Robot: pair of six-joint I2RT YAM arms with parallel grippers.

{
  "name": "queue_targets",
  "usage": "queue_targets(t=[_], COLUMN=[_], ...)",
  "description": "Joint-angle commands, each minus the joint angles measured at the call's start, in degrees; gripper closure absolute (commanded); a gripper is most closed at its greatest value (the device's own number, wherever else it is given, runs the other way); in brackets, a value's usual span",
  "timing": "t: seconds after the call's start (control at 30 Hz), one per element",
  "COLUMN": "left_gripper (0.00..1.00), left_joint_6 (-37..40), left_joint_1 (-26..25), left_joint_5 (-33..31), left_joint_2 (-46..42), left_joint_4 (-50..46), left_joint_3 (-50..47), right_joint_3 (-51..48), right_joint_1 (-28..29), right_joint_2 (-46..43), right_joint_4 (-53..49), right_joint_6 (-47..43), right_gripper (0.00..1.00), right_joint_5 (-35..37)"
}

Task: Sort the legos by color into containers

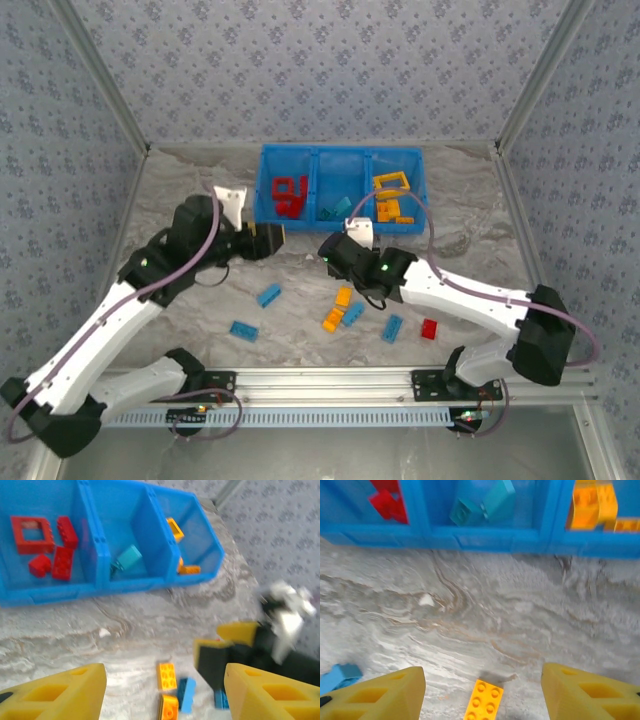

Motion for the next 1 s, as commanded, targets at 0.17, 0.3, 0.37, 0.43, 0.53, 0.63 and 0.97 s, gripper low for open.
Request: queue_targets(t=[0.17,0.3,0.37,0.43,0.53,0.63,0.97], left_gripper=[0.36,0.36,0.36,0.36,0.36,0.36,0.36], left_joint_6=[-6.0,-9.8,-10.4,-10.5,-10.2,-10.0,-9.6], left_joint_1=[-16.2,-23.5,-25.7,-27.0,-27.9,-28.3,-29.0], left_joint_5=[-6.3,-12.9,-14.7,-15.8,-16.1,-16.1,-16.3], left_joint_2=[-11.2,-13.9,-13.7,-13.1,-11.8,-10.5,-9.2], left_joint_4=[2.6,4.1,3.8,4.2,5.5,6.3,6.9], left_joint_3=[-15.7,-20.1,-20.5,-20.6,-20.5,-20.1,-19.4], right_joint_3=[-1.4,-0.6,-0.6,-1.4,-2.8,-2.1,-2.1], right_joint_1=[-3.8,-5.2,-5.1,-4.8,-5.1,-5.0,-4.2], right_joint_2=[10.6,14.9,15.9,16.7,17.7,19.1,21.0], right_joint_4=[-0.3,-0.7,-1.2,-0.9,2.7,3.5,2.2], right_joint_6=[6.9,8.1,9.3,10.8,11.6,11.5,14.2], right_gripper=[0.35,0.35,0.35,0.35,0.35,0.36,0.51], right_joint_5=[-13.4,-16.9,-17.4,-17.7,-19.4,-19.8,-19.7])
